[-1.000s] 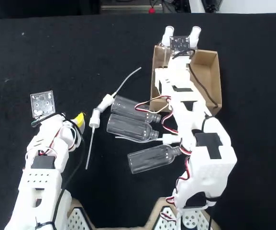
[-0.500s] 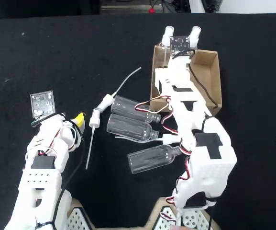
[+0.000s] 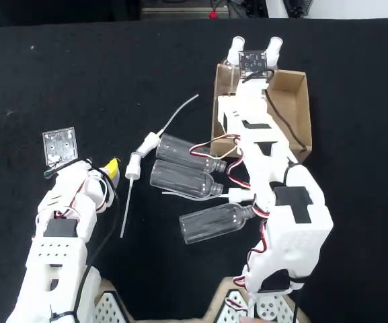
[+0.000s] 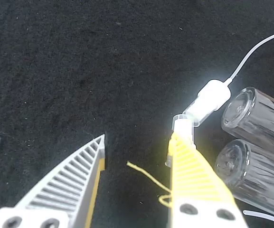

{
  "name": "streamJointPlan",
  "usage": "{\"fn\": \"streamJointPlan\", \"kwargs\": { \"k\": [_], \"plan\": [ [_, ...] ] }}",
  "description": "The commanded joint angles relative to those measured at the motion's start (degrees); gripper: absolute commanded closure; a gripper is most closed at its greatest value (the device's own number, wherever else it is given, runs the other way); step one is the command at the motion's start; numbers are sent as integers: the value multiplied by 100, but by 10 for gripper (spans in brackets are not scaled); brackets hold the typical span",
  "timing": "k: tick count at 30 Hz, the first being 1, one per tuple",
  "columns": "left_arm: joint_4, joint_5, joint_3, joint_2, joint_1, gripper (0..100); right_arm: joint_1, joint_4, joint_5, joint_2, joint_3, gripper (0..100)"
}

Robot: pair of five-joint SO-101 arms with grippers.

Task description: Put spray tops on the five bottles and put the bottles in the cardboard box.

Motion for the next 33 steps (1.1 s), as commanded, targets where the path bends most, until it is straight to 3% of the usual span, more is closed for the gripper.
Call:
{"fn": "streamJointPlan", "kwargs": {
  "k": [1,10,19,26,29,33],
  "plan": [
    [-114,-18,-48,-44,-57,791,44,-211,-18,-31,-391,987],
    [-114,-18,-48,-44,-57,791,53,-158,-26,-435,-40,987],
    [-114,-18,-48,-44,-57,791,167,-141,-26,-2026,1191,987],
    [-123,-18,-48,-44,-57,791,1011,1811,-62,-3116,910,987],
    [-123,-18,-48,-44,-48,791,1301,2549,-70,-2923,356,987],
    [-123,-18,-48,-44,-48,791,1503,2629,-70,-2062,-163,987]
  ]
}}
